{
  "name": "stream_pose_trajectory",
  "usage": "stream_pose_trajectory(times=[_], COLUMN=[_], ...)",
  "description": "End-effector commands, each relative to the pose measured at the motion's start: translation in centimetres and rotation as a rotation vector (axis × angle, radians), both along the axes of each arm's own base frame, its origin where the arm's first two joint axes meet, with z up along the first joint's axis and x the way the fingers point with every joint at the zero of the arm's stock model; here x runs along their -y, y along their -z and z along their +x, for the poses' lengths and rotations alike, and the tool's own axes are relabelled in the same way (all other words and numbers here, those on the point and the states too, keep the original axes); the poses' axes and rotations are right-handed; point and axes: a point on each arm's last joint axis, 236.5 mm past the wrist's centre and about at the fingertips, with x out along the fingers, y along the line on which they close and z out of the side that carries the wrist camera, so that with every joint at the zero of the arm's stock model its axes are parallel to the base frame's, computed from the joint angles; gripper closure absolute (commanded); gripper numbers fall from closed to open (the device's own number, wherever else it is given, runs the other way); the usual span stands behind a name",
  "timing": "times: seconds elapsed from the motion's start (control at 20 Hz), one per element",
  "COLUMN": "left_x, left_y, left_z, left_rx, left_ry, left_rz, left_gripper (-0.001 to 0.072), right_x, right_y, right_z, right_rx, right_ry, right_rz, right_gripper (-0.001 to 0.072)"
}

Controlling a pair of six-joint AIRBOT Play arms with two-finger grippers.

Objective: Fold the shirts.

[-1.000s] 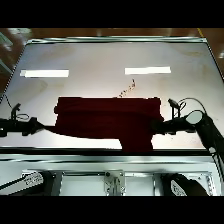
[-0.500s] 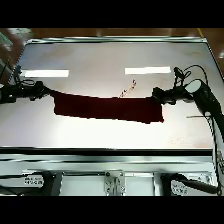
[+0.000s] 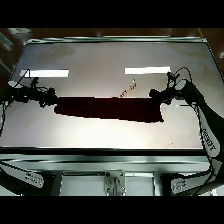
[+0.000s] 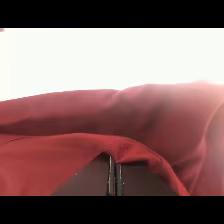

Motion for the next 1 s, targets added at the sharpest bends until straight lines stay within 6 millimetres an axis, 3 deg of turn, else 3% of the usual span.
stream_pose_trajectory(times=[0.0, 0.05, 0.1, 0.15, 0.3, 0.4, 0.5, 0.6, 0.9, 0.95], left_x=[-0.7, -0.3, -0.4, -0.8, -3.1, -4.4, -4.9, -4.7, -2.5, -2.0], left_y=[1.4, 0.9, 0.3, -0.4, -3.4, -5.2, -6.6, -7.7, -9.8, -10.0], left_z=[-1.7, -1.2, -0.8, -0.2, 1.5, 1.6, 0.9, 0.1, -1.5, -1.5], left_rx=[-0.103, -0.084, -0.067, -0.049, 0.015, 0.035, 0.039, 0.034, 0.029, 0.037], left_ry=[-0.002, -0.004, -0.003, -0.002, -0.03, -0.034, -0.029, -0.008, 0.076, 0.089], left_rz=[0.037, 0.014, 0.015, 0.023, 0.035, 0.035, 0.032, 0.026, 0.015, 0.018], left_gripper=[0.0592, 0.0427, 0.0173, 0.0103, 0.0103, 0.0103, 0.0104, 0.0105, 0.0108, 0.0123], right_x=[0.3, 0.4, 0.3, 0.4, 3.7, 5.1, 4.5, 3.0, 0.3, 0.1], right_y=[1.0, 0.9, 0.7, 0.2, 0.0, 0.8, 1.2, 1.5, 4.9, 4.9], right_z=[0.1, 0.2, 0.0, -0.3, -3.0, -5.8, -6.8, -6.3, -5.6, -5.5], right_rx=[-0.011, -0.006, -0.006, 0.002, -0.083, -0.211, -0.261, -0.256, -0.282, -0.277], right_ry=[-0.003, -0.002, -0.012, -0.054, -0.109, -0.079, -0.08, -0.075, -0.071, -0.08], right_rz=[-0.017, -0.019, -0.021, -0.033, -0.108, -0.033, 0.091, 0.199, 0.226, 0.224], right_gripper=[0.0617, 0.0511, 0.0223, 0.0044, 0.0043, 0.0043, 0.0043, 0.0043, 0.0049, 0.0141])
